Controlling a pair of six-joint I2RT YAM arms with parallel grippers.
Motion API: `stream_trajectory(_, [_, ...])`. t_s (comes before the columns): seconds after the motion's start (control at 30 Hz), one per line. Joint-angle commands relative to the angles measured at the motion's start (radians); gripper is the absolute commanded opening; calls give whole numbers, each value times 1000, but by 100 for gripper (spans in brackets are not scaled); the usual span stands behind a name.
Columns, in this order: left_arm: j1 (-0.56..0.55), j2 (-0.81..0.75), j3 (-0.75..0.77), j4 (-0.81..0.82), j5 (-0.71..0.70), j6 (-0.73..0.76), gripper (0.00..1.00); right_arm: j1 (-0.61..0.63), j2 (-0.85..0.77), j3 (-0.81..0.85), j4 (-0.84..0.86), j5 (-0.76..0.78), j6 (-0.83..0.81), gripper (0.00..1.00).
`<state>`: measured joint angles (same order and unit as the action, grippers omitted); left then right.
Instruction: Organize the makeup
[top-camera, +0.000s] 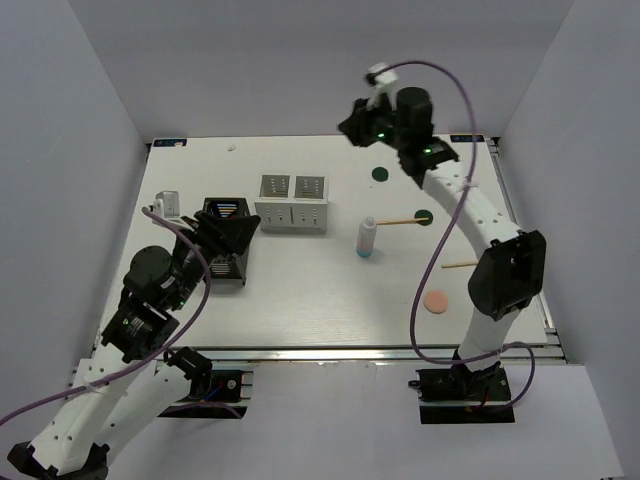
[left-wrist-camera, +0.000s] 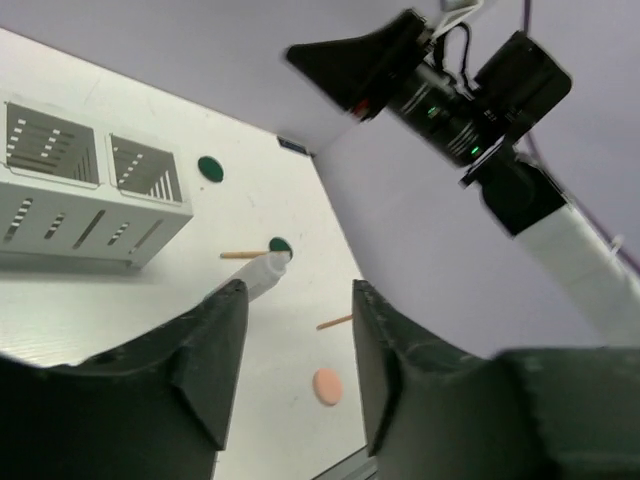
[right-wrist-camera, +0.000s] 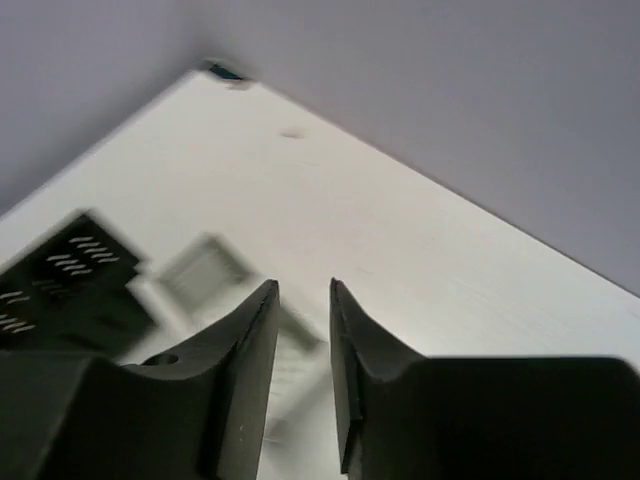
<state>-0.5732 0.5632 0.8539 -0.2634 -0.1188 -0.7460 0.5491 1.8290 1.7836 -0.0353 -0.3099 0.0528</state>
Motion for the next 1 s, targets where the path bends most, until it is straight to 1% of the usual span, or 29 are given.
stream_trajectory(0.0, [-4, 10, -27, 67, 51, -18, 59, -151, 12, -107, -74, 98, 67, 34])
stream_trajectory(0.03, [-4, 12, -30, 75, 48, -16, 63, -178, 22, -130, -71, 132, 87, 40])
stream_trajectory(0.07, [-4, 21, -29, 75, 45, -12, 64, -199, 48, -135, -68, 141, 90, 42])
stream_trajectory(0.1, [-4, 26, -24, 72, 44, -10, 64, -228, 64, -133, -64, 155, 90, 47])
stream_trajectory(0.17, [-4, 38, -10, 64, 42, -9, 65, -244, 126, -101, -60, 192, 70, 50])
stream_trajectory(0.2, [-4, 53, -6, 56, 42, -7, 65, -258, 148, -86, -57, 196, 64, 55])
stream_trajectory(0.33, [-5, 84, 17, 35, 42, -9, 65, -282, 297, 23, -41, 210, 44, 56])
stream_trajectory(0.37, [-4, 92, 19, 32, 41, -7, 66, -287, 323, 67, -37, 221, 24, 56])
stream_trajectory(0.47, [-4, 104, 19, 27, 38, -9, 66, -294, 403, 132, -32, 230, 1, 56])
stream_trajectory(0.63, [-4, 121, -1, 29, 33, -16, 66, -296, 481, 163, -15, 273, -44, 55])
stream_trajectory(0.73, [-4, 127, -10, 29, 34, -24, 66, -296, 507, 177, -5, 302, -47, 54])
stream_trajectory(0.8, [-4, 130, -16, 32, 34, -26, 66, -296, 516, 181, -3, 305, -83, 54])
stream_trajectory(0.93, [-4, 138, -24, 36, 36, -26, 67, -298, 547, 184, 2, 310, -103, 54])
stream_trajectory(0.97, [-4, 141, -24, 36, 36, -26, 67, -296, 550, 183, 5, 336, -117, 54])
